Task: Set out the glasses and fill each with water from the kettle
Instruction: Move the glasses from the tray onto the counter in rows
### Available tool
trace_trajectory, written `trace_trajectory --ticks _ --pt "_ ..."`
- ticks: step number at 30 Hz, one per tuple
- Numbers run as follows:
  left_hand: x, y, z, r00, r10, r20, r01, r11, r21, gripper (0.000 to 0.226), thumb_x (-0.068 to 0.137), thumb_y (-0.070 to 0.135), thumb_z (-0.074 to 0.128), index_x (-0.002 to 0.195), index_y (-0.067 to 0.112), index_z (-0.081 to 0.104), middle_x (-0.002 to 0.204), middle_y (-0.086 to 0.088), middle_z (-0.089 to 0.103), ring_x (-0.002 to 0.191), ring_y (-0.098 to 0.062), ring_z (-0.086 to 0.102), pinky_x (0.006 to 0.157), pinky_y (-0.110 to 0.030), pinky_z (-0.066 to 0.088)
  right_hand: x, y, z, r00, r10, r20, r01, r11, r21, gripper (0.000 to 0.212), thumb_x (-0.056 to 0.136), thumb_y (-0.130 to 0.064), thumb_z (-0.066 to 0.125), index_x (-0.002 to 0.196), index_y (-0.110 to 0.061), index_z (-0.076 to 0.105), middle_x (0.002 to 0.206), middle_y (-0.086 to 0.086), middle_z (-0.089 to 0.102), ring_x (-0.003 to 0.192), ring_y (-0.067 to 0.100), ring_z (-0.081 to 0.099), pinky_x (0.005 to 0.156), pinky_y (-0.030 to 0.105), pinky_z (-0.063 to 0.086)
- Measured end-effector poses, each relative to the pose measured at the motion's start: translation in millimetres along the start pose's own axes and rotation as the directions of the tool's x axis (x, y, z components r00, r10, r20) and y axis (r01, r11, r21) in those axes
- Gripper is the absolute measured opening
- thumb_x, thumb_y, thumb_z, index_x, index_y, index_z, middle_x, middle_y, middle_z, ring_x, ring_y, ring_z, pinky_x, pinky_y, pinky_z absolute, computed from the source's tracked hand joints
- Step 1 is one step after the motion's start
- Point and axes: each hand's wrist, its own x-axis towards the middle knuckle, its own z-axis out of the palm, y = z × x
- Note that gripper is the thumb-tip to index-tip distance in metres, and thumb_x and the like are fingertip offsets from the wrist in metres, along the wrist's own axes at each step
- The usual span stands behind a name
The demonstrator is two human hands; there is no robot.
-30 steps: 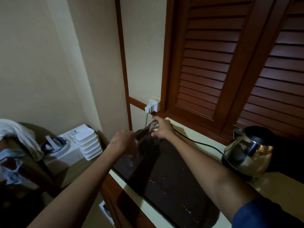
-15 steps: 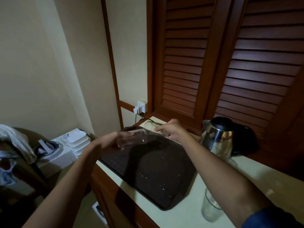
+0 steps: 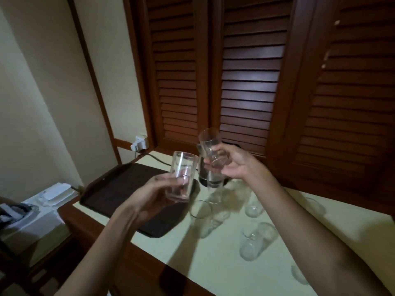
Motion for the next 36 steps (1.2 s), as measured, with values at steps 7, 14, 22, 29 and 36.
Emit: trace_trajectory --ticks 7,14,22,29,36 --pt "11 -41 186 0.991 0.106 0.080 -0.123 0.957 0.264 0.055 0.061 0.016 0.097 0.113 0.013 0.079 0.107 -0.008 0.081 0.100 -0.021 0.075 0.095 -0.029 0.055 -136 -17 -128 0.918 -0.307 -0.253 0.203 0.908 -0.367 0.054 0.087 -0.003 0.080 0.134 -0.022 0.063 0.105 -0.001 0.073 0.102 0.023 0.065 0.077 0.034 0.053" --pt "31 -114 300 0.971 0.158 0.178 -0.226 0.848 0.480 0.040 0.054 0.023 0.102 0.084 0.018 0.077 0.090 0.011 0.079 0.077 -0.004 0.071 0.078 -0.025 0.057 -218 -1 -234 0.747 -0.465 -0.475 0.121 0.798 -0.591 0.075 0.081 -0.001 0.087 0.146 -0.016 0.054 0.117 0.004 0.071 0.110 0.025 0.068 0.090 0.041 0.053" --pt "56 -194 342 0.980 0.098 0.172 -0.188 0.736 0.650 0.057 0.056 0.031 0.099 0.106 0.027 0.072 0.095 0.014 0.078 0.086 0.005 0.071 0.067 -0.003 0.048 -225 33 -298 0.700 -0.439 -0.563 -0.027 0.772 -0.635 0.076 0.077 0.010 0.086 0.141 -0.009 0.050 0.123 0.014 0.063 0.110 0.023 0.061 0.094 0.041 0.052" --pt "65 -225 357 0.983 0.075 0.169 -0.167 0.754 0.636 0.060 0.062 0.017 0.097 0.114 0.013 0.069 0.100 0.008 0.078 0.087 0.003 0.072 0.069 -0.006 0.051 -217 53 -322 0.647 -0.437 -0.625 -0.141 0.737 -0.661 0.066 0.072 0.006 0.086 0.128 -0.013 0.057 0.093 -0.008 0.054 0.099 0.019 0.055 0.081 0.029 0.046" --pt "65 -235 363 0.984 0.052 0.172 -0.147 0.783 0.605 0.057 0.064 0.019 0.096 0.114 0.015 0.068 0.095 0.011 0.078 0.083 0.006 0.073 0.067 -0.009 0.054 -214 59 -334 0.626 -0.442 -0.642 -0.139 0.748 -0.649 0.064 0.071 0.005 0.088 0.120 -0.017 0.054 0.106 0.001 0.054 0.101 0.021 0.055 0.082 0.031 0.047"
